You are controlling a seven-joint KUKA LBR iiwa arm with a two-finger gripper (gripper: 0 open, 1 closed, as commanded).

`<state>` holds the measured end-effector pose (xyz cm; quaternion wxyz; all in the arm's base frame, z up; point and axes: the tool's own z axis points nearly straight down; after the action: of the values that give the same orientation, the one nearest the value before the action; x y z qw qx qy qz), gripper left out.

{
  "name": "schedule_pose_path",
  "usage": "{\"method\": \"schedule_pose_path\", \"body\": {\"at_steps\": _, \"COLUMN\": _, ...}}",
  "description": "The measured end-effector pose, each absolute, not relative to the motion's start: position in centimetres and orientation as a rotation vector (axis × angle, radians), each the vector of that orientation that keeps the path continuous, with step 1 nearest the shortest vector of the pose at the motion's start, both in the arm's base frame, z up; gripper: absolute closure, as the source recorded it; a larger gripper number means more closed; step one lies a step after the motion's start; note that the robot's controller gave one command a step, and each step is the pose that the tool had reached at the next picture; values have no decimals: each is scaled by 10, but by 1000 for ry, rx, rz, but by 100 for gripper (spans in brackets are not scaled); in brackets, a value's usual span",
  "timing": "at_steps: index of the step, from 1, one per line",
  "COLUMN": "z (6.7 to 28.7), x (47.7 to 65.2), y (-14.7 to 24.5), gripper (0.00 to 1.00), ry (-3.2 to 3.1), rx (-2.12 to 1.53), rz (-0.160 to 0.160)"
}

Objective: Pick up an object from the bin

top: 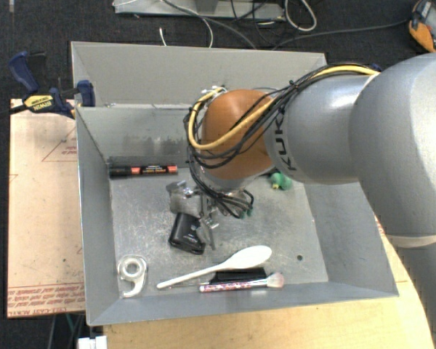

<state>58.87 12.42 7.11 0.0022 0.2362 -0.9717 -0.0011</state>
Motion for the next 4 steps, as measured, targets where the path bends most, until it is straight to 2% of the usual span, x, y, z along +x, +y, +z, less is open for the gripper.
{"method": "schedule_pose_path", "body": {"at_steps": 1, "z": 119, "x": 588, "y": 137, "gripper": 0, "ry": -3057, "rx": 769, "rz": -5}}
{"method": "schedule_pose_path", "body": {"at_steps": 2, "z": 80, "x": 588, "y": 129, "gripper": 0, "ry": -3051, "rx": 743, "rz": -7}}
{"method": "schedule_pose_path", "body": {"at_steps": 3, "z": 74, "x": 584, "y": 122, "gripper": 0, "ry": -3027, "rx": 880, "rz": -7}}
{"method": "schedule_pose_path", "body": {"at_steps": 4, "z": 71, "x": 586, "y": 112, "gripper": 100, "ry": -2965, "rx": 1055, "rz": -9}}
